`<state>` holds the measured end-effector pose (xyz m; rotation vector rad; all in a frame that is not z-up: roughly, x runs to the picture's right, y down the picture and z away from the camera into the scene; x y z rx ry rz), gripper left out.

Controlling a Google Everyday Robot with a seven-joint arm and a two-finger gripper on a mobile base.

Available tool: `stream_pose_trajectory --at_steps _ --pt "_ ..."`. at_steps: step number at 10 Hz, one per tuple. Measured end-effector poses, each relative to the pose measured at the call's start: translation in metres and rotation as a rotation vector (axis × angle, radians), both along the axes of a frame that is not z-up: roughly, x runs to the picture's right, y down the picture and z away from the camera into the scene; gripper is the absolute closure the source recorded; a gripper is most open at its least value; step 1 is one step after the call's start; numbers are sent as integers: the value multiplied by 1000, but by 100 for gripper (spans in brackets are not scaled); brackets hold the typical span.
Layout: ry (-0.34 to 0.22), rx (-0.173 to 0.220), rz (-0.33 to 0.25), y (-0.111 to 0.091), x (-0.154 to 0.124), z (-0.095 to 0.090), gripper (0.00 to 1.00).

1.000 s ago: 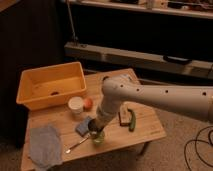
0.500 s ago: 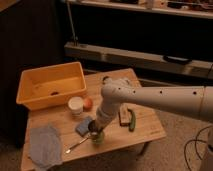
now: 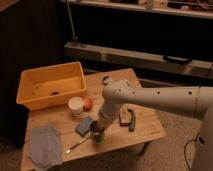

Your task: Stack cups into tray

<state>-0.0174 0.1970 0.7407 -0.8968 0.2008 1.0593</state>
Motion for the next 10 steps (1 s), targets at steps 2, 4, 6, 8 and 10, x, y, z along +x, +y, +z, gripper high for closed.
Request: stream_pose_trajectory --at_steps 2,4,6,8,10 --pt "13 -7 11 8 -1 7 52" --pt "17 -2 23 12 -1 9 30" --pt "23 1 21 15 -1 9 20" --pt "30 10 23 17 -2 9 20" --pt "38 19 22 19 -1 10 20"
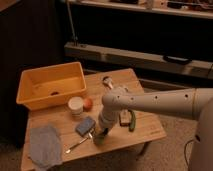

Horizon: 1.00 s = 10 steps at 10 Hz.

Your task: Stack cups into tray

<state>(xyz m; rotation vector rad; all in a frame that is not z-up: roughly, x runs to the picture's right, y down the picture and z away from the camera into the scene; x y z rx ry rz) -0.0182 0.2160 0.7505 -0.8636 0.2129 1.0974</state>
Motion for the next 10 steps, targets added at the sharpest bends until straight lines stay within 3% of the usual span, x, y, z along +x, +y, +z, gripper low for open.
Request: stream_pose_trajectory --at_steps 3,7,10 --pt "1 20 15 -4 4 -8 20" --pt "-34 63 61 -24 14 -40 20" --pt "-42 44 62 -24 11 -40 20"
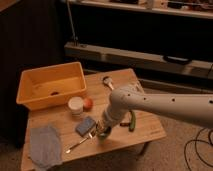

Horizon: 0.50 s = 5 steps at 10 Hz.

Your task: Stack cups into tray

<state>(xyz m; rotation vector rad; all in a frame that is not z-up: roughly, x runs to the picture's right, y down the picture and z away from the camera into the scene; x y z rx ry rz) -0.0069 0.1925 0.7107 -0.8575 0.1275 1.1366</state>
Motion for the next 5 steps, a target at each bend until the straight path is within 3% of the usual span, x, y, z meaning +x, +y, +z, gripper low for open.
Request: stream_pose_trajectory --at_steps 5 --pt "14 -24 -1 -9 0 5 20"
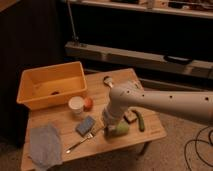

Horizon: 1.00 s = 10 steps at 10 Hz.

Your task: Stack cups into tray

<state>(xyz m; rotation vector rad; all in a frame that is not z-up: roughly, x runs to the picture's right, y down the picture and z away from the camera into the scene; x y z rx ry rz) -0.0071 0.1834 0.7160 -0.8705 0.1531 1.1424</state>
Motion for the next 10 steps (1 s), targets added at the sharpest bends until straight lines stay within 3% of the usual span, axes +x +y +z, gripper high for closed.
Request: stream_pose_trajectory --at_steps 5,9,10 --pt "3 -40 22 5 2 15 20" --pt "29 63 96 -23 33 0 20" --pt "43 71 101 -28 42 -2 20"
